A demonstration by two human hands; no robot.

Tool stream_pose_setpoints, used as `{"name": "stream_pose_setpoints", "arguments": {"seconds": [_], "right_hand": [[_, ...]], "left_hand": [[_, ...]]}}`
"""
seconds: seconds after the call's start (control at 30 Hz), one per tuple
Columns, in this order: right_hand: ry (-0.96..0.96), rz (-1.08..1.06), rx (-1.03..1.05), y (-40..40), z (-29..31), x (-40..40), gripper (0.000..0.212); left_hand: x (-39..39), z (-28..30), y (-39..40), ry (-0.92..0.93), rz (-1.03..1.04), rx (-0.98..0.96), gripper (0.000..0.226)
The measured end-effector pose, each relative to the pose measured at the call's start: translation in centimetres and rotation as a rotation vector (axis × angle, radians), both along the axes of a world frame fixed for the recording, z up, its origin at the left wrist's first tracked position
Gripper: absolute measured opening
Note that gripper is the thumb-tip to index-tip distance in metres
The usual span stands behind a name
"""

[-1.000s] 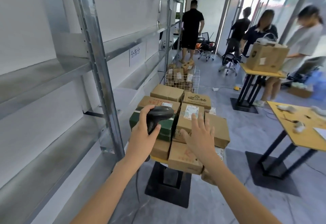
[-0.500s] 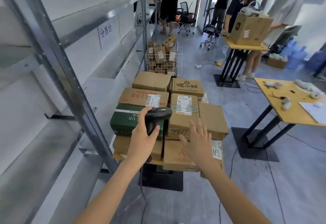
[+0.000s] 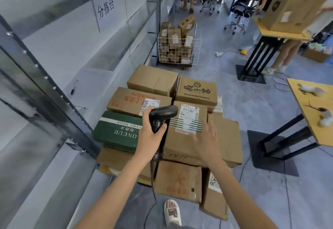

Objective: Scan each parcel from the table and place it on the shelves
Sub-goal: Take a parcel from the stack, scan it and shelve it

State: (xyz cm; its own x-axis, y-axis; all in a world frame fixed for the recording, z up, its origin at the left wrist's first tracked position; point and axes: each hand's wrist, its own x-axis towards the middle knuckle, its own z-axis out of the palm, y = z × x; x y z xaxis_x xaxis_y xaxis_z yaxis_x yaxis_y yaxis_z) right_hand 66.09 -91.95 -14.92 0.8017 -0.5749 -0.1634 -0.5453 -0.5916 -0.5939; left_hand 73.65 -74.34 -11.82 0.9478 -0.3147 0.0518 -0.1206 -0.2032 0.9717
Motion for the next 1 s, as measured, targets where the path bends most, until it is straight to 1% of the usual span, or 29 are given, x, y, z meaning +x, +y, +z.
{"name": "stream_pose_setpoints", "arguments": {"seconds": [0.2,0.33,0.37,0.4,0.47,0.5,0.53,0.67,0.8,0.93,1.0], "right_hand": [[-0.087,0.009,0.247,-2.8,-2.1,2.1,0.076],[-0.166,-0.081,0.349,-3.2,-2.5,2.8,0.086],[-0.185,-0.11,0.384,-3.4,-2.5,3.0,0.084],[-0.2,-0.134,0.41,-3.5,-2.5,3.1,0.079],[-0.199,-0.161,0.422,-3.6,-2.6,3.2,0.058],[-0.191,-0.166,0.426,-3.5,-2.6,3.3,0.051],[-0.189,-0.172,0.433,-3.4,-2.6,3.2,0.049],[-0.231,-0.199,0.457,-2.9,-2.2,2.6,0.054],[-0.295,-0.202,0.419,-2.1,-0.8,1.5,0.054],[-0.364,-0.154,0.358,-1.2,1.8,0.6,0.062],[-0.446,-0.116,0.352,-0.5,3.4,0.2,0.063]], "left_hand": [[2.4,-2.8,-3.5,0.112,0.047,0.03,0.059],[2.9,-3.9,-4.9,0.185,0.049,0.038,0.06],[2.9,-4.1,-5.2,0.202,0.052,0.03,0.061],[3.0,-4.2,-5.4,0.215,0.055,0.024,0.061],[3.0,-4.4,-5.7,0.229,0.061,0.018,0.062],[3.0,-4.4,-5.8,0.237,0.068,0.014,0.062],[3.0,-4.3,-5.8,0.248,0.079,0.008,0.062],[2.7,-3.6,-5.5,0.277,0.157,-0.047,0.064],[2.0,-2.3,-4.6,0.271,0.177,-0.131,0.064],[1.1,-0.4,-3.5,0.236,0.187,-0.237,0.061],[0.4,0.7,-2.5,0.216,0.213,-0.288,0.061]]}}
